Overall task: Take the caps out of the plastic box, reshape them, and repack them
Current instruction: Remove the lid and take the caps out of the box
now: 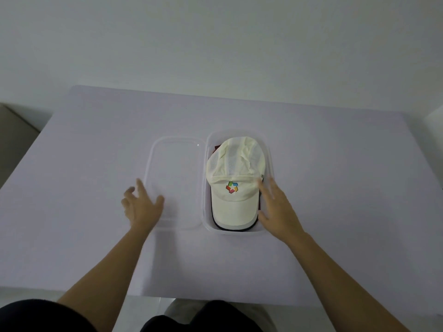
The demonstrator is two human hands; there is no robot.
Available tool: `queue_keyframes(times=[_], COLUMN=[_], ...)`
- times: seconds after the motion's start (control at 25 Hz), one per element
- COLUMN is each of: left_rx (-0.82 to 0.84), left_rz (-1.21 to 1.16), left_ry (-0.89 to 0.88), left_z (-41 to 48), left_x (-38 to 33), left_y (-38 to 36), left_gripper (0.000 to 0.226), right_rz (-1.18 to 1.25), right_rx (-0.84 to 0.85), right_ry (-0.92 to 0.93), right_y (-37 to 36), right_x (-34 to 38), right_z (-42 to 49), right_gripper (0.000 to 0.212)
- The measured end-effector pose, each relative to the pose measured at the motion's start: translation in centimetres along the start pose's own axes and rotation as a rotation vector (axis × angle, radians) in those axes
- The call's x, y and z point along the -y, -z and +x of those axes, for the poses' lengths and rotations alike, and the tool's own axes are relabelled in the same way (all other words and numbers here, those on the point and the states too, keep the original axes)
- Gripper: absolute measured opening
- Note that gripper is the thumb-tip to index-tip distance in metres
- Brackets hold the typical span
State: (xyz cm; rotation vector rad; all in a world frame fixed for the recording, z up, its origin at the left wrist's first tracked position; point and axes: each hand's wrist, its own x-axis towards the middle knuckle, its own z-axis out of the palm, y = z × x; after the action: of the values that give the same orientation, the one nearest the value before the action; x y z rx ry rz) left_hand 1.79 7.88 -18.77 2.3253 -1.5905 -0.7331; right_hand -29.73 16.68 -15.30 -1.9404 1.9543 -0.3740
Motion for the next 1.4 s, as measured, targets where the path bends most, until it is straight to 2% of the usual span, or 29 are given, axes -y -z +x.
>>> queue_keyframes(times=[0.08, 0.16, 0.28, 0.4, 0.48, 0.56, 0.68, 0.76, 0.92, 1.08, 1.16, 1.28, 1.4], left_rx=[0.011, 0.121, 0.227, 0.212, 0.19, 0.188, 0.193, 0.192, 0.177, 0.176, 0.174, 0.166, 0.154], left_rz=[-0.215, -0.31, -0.316, -0.248, -0.243, -0.254, -0.317, -0.365, -0.439, -0.403, -0.392, -0.374, -0.343], left_ry=[-0.172, -0.319, -0.342, -0.309, -0.304, -0.303, -0.283, -0.275, -0.245, -0.258, -0.261, -0.26, -0.266], left_z=[-0.4, -1.4, -3.0, -3.6, -3.6, -3.6, -4.0, -4.2, -4.3, -4.6, -4.6, -4.4, -4.3], left_x=[-4.6, -9.0, -11.4, -11.0, -11.1, -11.2, -11.4, -11.3, -11.3, -11.6, -11.6, -11.4, -11.5], left_y=[-1.1, -3.0, -6.0, -7.5, -7.4, -7.2, -6.7, -6.3, -5.9, -5.8, -5.8, -6.0, -6.2], left_gripper=[0.066, 0.06, 0.059, 0.056, 0.054, 0.052, 0.051, 0.05, 0.049, 0.048, 0.048, 0.049, 0.048], right_rz=[-0.17, -0.33, -0.505, -0.618, -0.679, -0.684, -0.551, -0.386, -0.174, -0.176, -0.196, -0.225, -0.264], right_rx=[0.154, 0.362, 0.47, 0.449, 0.447, 0.489, 0.615, 0.628, 0.351, -0.229, -0.424, -0.54, -0.432], right_ry=[0.19, 0.168, 0.11, 0.171, 0.19, 0.182, 0.127, 0.089, 0.118, 0.288, 0.283, 0.194, 0.062], right_y=[0.6, 0.2, -0.5, -0.7, -0.7, -0.8, -0.2, 0.8, 2.2, 3.0, 4.5, 6.4, 5.9], right_x=[1.3, 2.2, 3.2, 4.1, 4.6, 4.8, 4.7, 4.7, 3.9, 1.5, -0.5, -4.5, -9.9], right_z=[2.0, 3.5, 4.6, 5.2, 5.5, 5.6, 5.5, 5.2, 3.7, 2.6, 2.8, 3.4, 3.9], right_gripper=[0.083, 0.098, 0.119, 0.099, 0.096, 0.102, 0.123, 0.114, 0.082, 0.073, 0.068, 0.064, 0.067])
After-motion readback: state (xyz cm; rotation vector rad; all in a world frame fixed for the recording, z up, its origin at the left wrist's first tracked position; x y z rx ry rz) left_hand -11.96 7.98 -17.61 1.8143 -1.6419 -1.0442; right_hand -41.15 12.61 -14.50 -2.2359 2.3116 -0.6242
